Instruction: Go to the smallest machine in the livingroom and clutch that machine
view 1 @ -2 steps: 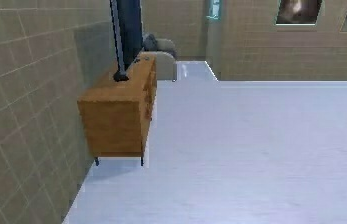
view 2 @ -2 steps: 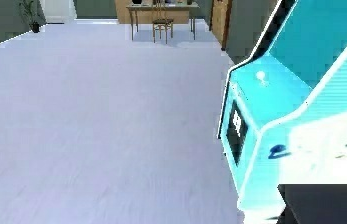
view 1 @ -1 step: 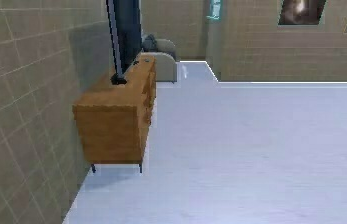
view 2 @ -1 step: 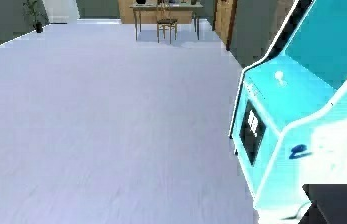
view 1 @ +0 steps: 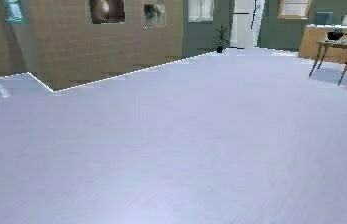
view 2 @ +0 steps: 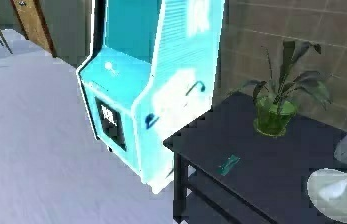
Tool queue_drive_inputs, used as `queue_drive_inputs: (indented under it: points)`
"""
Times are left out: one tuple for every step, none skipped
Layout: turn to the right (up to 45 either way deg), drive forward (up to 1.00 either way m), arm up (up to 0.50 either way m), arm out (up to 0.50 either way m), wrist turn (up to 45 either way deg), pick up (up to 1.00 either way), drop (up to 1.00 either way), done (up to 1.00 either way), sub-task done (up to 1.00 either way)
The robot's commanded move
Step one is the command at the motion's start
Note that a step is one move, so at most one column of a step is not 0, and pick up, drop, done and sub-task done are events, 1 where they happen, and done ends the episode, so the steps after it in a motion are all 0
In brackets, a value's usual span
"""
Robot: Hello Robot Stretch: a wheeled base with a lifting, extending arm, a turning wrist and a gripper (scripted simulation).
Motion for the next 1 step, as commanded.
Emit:
queue_drive_inputs:
  points:
    - [45.0, 0.00, 0.00, 0.00, 0.0, 0.00, 0.00, 0.00, 0.00]
